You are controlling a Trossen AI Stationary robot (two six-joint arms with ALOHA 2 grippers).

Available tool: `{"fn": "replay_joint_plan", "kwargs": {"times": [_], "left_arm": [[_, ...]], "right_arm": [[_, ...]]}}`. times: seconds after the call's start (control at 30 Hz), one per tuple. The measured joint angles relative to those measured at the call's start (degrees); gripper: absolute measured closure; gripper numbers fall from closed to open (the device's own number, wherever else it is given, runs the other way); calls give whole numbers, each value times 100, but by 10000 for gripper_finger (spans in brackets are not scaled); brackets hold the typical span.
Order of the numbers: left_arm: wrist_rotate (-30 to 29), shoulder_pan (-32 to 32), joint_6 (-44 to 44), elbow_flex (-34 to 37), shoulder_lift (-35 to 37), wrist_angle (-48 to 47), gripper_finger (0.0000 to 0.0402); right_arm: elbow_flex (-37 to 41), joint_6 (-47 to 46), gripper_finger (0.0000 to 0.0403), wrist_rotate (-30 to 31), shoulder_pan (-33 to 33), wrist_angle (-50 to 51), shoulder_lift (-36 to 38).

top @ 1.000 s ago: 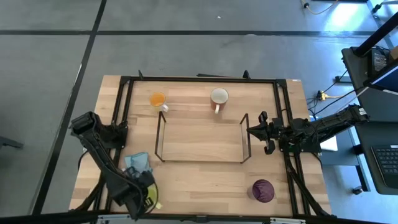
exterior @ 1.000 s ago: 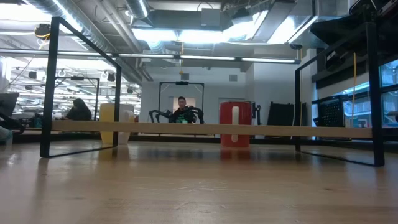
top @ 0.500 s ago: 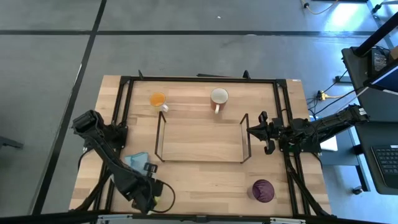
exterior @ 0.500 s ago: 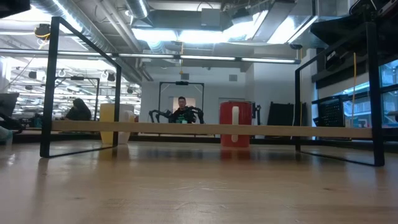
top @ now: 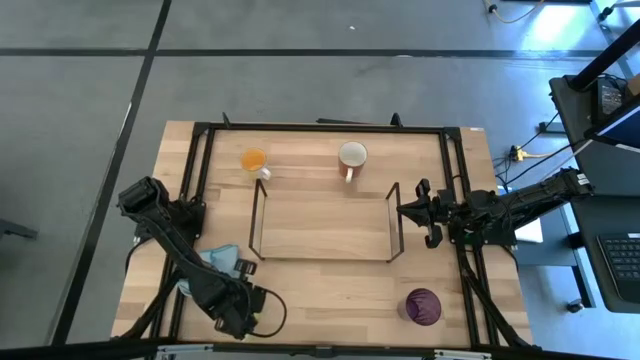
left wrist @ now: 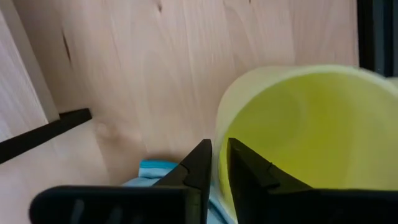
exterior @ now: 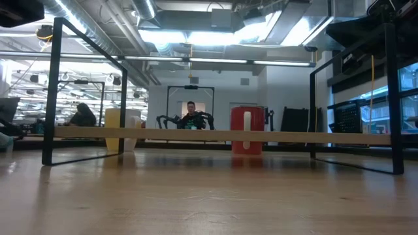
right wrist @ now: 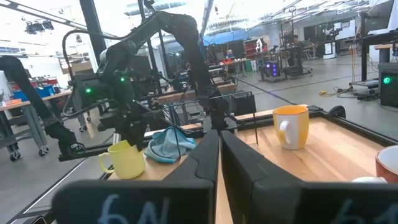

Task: Stack small to large cups/mugs on shelf
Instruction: Put the green cup on the shelf

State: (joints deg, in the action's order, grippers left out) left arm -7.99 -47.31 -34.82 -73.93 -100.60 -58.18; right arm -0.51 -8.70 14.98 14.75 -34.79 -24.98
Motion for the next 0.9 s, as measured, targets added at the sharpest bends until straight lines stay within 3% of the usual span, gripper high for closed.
{"fn": "replay_joint_plan", "kwargs": {"times": [0.3, 0.6, 0.67, 0.8, 0.9], "left_arm": [[-224, 15, -197, -373, 4, -927, 351], [-199, -56, -972, -595, 6, -954, 343], [-180, -72, -1822, -665, 5, -1298, 341], [93, -112, -4539, -771, 7, -2255, 343], [394, -276, -6612, -809, 13, -2285, 345]], "right_arm": [[0, 4, 382, 1, 0, 1, 0], [0, 5, 382, 1, 0, 1, 0], [0, -1, 382, 0, 1, 1, -2], [0, 1, 382, 0, 2, 1, -1], [0, 6, 382, -1, 2, -2, -2]]}}
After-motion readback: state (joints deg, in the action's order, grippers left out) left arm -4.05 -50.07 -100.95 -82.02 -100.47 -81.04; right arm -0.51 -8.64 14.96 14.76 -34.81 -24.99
